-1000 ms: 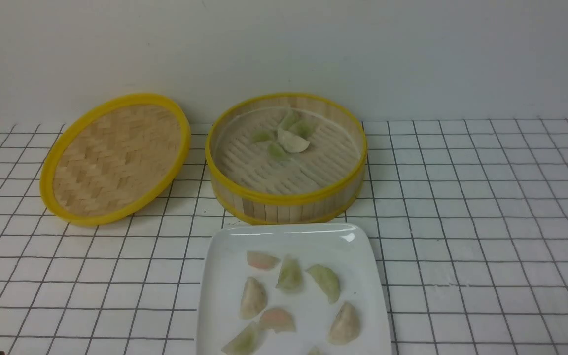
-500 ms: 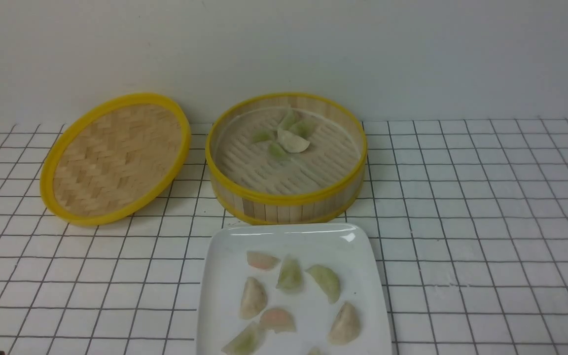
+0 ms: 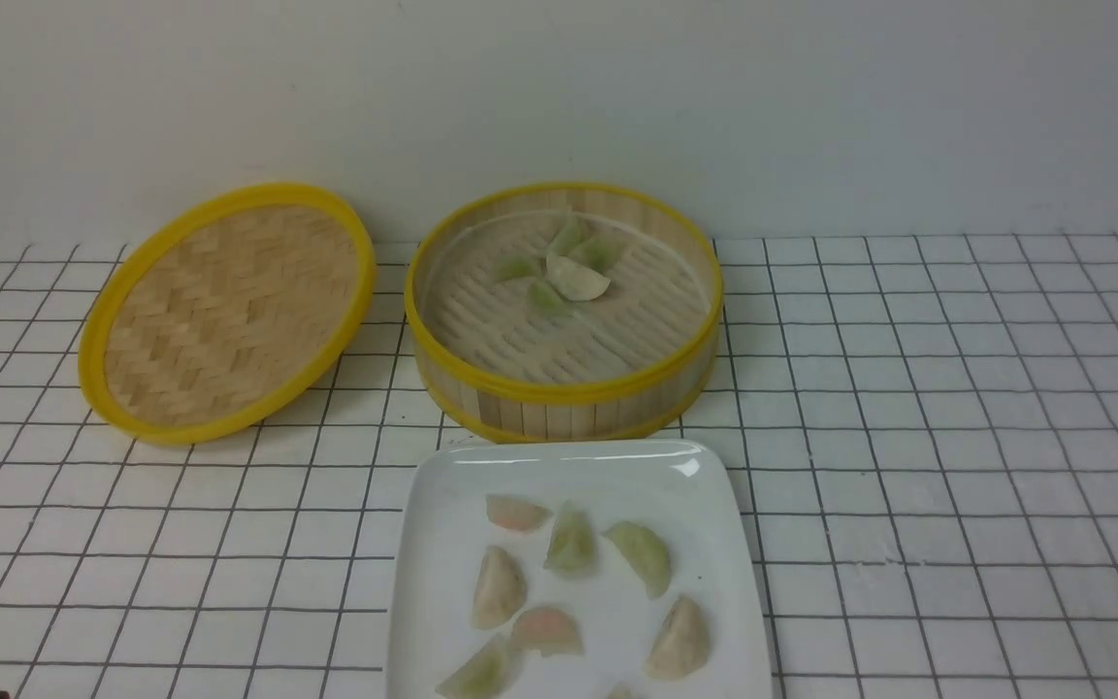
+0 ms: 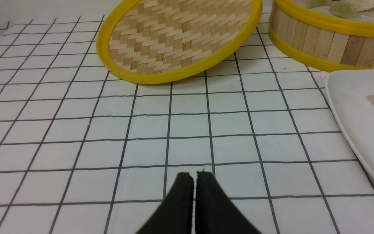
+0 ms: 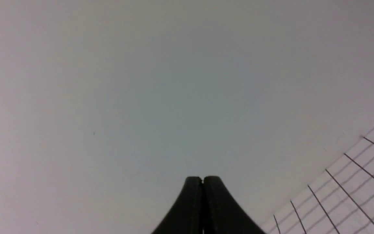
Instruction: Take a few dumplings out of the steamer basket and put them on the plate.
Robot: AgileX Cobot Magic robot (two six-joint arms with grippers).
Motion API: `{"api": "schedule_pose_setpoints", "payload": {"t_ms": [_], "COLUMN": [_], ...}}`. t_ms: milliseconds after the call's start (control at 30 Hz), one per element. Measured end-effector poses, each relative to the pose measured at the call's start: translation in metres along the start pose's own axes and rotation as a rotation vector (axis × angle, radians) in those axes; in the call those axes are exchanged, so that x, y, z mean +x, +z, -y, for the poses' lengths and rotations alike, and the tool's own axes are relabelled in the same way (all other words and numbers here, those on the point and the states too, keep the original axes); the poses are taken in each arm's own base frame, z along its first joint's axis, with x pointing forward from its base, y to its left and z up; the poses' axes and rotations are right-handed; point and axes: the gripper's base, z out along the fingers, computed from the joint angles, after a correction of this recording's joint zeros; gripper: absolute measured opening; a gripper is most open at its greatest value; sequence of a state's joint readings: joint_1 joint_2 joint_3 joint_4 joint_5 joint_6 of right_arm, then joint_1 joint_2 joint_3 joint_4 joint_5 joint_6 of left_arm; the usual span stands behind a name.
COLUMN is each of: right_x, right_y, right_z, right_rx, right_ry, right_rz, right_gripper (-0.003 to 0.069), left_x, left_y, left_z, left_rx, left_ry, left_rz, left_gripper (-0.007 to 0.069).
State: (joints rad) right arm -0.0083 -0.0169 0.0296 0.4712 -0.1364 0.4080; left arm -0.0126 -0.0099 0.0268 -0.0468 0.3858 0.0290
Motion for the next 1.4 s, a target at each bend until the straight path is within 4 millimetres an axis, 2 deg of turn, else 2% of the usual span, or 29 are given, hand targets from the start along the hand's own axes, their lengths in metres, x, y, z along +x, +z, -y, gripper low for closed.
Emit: {"api": "schedule_pose_setpoints", "payload": {"t_ms": [133,200,267,333,400,500,533,567,600,633,700,733,767,833,867,900,933,1000,1067,1133,1200,1233,1267,1333,1400], "right_x": [-0.007,-0.016,-0.033,-0.047,-0.057,-0.059,-0.055,-0.053,-0.045,-0.046,-0.032,-0.028,-0.013,0.012,0.017,0.040,0.048,0.089,0.119,0.157,0.192,0.216,0.216,0.246,0.261], "right_y": [0.001,0.005,0.016,0.041,0.062,0.119,0.129,0.156,0.176,0.184,0.227,0.234,0.264,0.296,0.309,0.333,0.343,0.369,0.383,0.396,0.402,0.403,0.404,0.404,0.404], "right_z": [-0.008,-0.025,-0.054,-0.083,-0.101,-0.123,-0.122,-0.129,-0.128,-0.132,-0.133,-0.133,-0.132,-0.126,-0.130,-0.130,-0.129,-0.129,-0.134,-0.145,-0.152,-0.152,-0.155,-0.152,-0.150], "right_rx": [-0.027,-0.050,-0.064,-0.010,0.035,0.148,0.175,0.214,0.243,0.245,0.272,0.282,0.289,0.300,0.286,0.262,0.254,0.209,0.166,0.093,0.031,-0.003,-0.017,-0.051,-0.069], "right_ry": [0.011,-0.041,-0.149,-0.283,-0.372,-0.514,-0.536,-0.579,-0.593,-0.603,-0.628,-0.629,-0.627,-0.619,-0.621,-0.626,-0.627,-0.637,-0.645,-0.657,-0.670,-0.681,-0.684,-0.693,-0.701], "right_rz": [0.024,-0.019,-0.101,-0.258,-0.374,-0.630,-0.692,-0.801,-0.875,-0.902,-1.044,-1.082,-1.181,-1.289,-1.294,-1.316,-1.319,-1.352,-1.367,-1.365,-1.369,-1.379,-1.368,-1.375,-1.371], "right_gripper": [-0.0015,-0.0015,-0.0015,-0.0015,-0.0015,-0.0015,-0.0015,-0.0015,-0.0015,-0.0015,-0.0015,-0.0015,-0.0015,-0.0015,-0.0015,-0.0015,-0.0015,-0.0013,-0.0012,-0.0010,-0.0010,-0.0010,-0.0009,-0.0006,-0.0002], "left_x": [0.000,0.000,0.000,0.000,0.000,0.000,0.000,0.000,0.000,0.000,0.000,0.000,0.000,0.000,0.000,0.000,0.000,0.000,0.000,0.000,0.000,0.000,0.000,0.000,0.000], "left_y": [0.000,0.000,0.000,0.000,0.000,0.000,0.000,0.000,0.000,0.000,0.000,0.000,0.000,0.000,0.000,0.000,0.000,0.000,0.000,0.000,0.000,0.000,0.000,0.000,0.000], "left_z": [0.000,0.000,0.000,0.000,0.000,0.000,0.000,0.000,0.000,0.000,0.000,0.000,0.000,0.000,0.000,0.000,0.000,0.000,0.000,0.000,0.000,0.000,0.000,0.000,0.000], "left_rx": [0.000,0.000,0.000,0.000,0.000,0.000,0.000,0.000,0.000,0.000,0.000,0.000,0.000,0.000,0.000,0.000,0.000,0.000,0.000,0.000,0.000,0.000,0.000,0.000,0.000], "left_ry": [0.000,0.000,0.000,0.000,0.000,0.000,0.000,0.000,0.000,0.000,0.000,0.000,0.000,0.000,0.000,0.000,0.000,0.000,0.000,0.000,0.000,0.000,0.000,0.000,0.000], "left_rz": [0.000,0.000,0.000,0.000,0.000,0.000,0.000,0.000,0.000,0.000,0.000,0.000,0.000,0.000,0.000,0.000,0.000,0.000,0.000,0.000,0.000,0.000,0.000,0.000,0.000], "left_gripper": [-0.0006,-0.0006,-0.0006,-0.0006,-0.0006,-0.0006,-0.0006,-0.0006,-0.0006,-0.0006,-0.0006,-0.0006,-0.0006,-0.0006,-0.0006,-0.0006,-0.0006,-0.0006,-0.0006,-0.0006,-0.0006,-0.0006,-0.0006,-0.0006,-0.0006]}}
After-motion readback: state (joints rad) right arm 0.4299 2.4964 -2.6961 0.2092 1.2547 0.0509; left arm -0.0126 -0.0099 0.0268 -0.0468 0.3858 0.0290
